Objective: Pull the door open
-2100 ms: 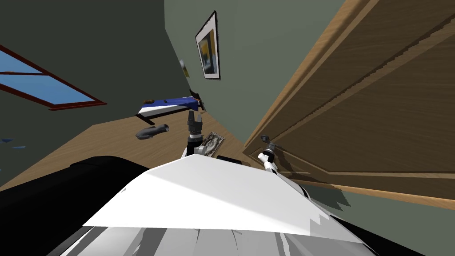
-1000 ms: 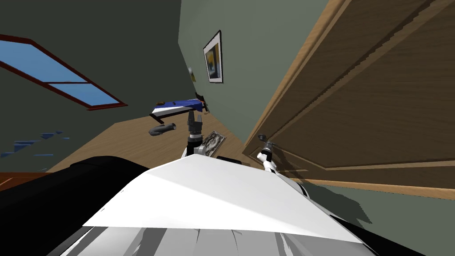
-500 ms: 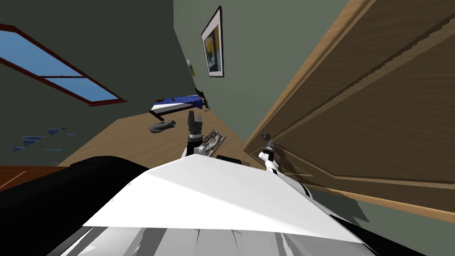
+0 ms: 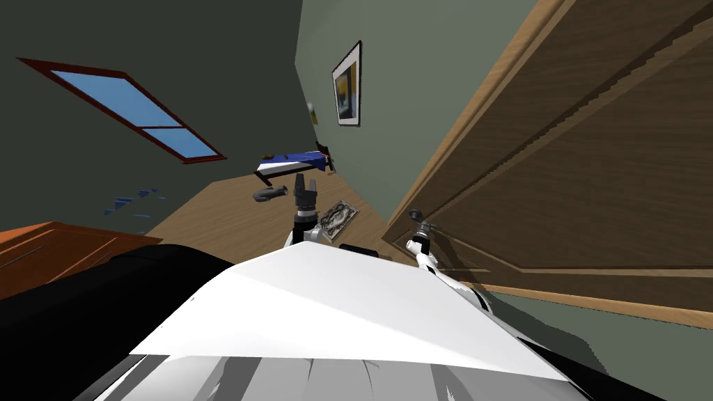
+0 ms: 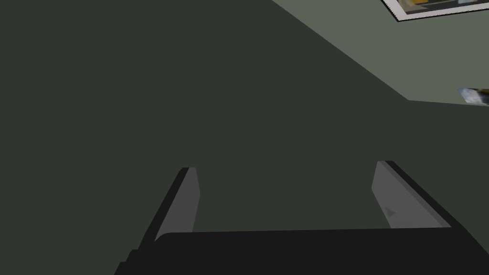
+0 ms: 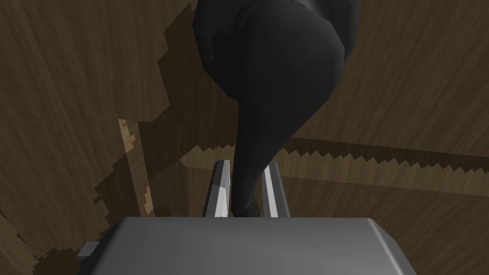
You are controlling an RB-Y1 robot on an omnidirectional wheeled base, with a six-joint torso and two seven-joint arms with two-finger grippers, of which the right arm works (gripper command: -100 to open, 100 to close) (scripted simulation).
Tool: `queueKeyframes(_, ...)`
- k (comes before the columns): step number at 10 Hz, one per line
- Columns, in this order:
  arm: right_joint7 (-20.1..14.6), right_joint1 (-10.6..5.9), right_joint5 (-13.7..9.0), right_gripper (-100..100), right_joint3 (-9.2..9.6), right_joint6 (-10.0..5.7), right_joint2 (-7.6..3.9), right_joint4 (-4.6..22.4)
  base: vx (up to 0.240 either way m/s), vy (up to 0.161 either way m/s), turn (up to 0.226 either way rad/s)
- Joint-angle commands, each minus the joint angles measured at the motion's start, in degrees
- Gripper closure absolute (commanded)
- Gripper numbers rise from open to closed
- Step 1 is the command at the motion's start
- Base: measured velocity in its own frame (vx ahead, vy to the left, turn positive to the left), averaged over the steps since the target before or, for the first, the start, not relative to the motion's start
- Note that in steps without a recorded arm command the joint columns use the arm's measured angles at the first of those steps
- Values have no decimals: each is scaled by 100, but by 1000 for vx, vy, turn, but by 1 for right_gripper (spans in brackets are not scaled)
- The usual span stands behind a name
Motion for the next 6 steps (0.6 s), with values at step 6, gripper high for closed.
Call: queueKeyframes(6, -584, 114, 172, 100, 353, -117, -269, 13, -113, 24, 83)
